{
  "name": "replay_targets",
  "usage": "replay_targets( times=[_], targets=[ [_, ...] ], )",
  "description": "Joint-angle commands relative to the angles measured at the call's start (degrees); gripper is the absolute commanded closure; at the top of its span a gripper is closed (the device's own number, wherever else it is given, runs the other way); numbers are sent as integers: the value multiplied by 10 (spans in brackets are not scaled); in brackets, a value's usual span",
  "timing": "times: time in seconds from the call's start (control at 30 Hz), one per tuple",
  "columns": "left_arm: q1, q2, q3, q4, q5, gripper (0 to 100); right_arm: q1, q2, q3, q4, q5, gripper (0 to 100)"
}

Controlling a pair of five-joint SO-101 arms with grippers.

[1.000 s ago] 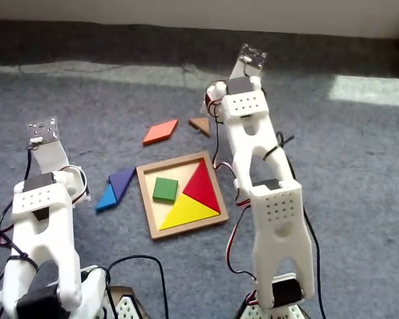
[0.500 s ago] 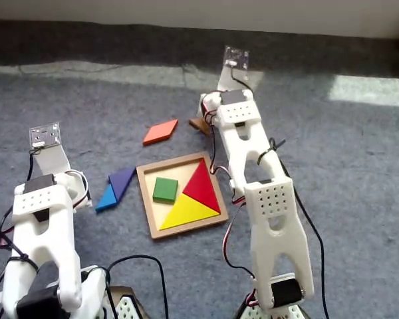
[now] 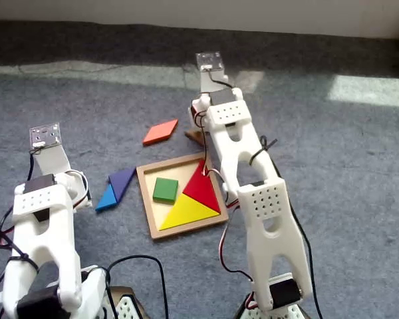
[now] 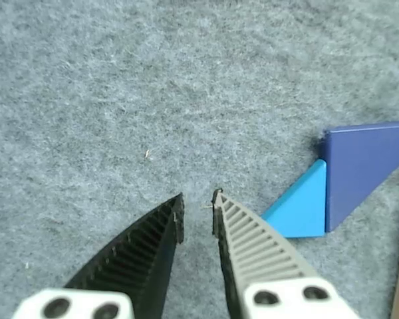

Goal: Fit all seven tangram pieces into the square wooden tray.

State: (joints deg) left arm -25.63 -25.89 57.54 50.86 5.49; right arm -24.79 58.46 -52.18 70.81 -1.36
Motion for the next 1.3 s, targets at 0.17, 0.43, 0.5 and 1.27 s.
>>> replay_targets(
  times=[0.17, 0.43, 0.5, 1.27],
  targets=[
    [-7, -16, -3, 2, 1, 905, 24, -9, -11, 108, 111, 995],
    [-7, -16, -3, 2, 1, 903, 70, -14, -12, 148, 173, 995],
    [-7, -16, -3, 2, 1, 903, 71, -15, -12, 195, 191, 995],
    [-7, -15, -2, 2, 1, 902, 231, -172, 20, 303, 301, 995]
  ],
)
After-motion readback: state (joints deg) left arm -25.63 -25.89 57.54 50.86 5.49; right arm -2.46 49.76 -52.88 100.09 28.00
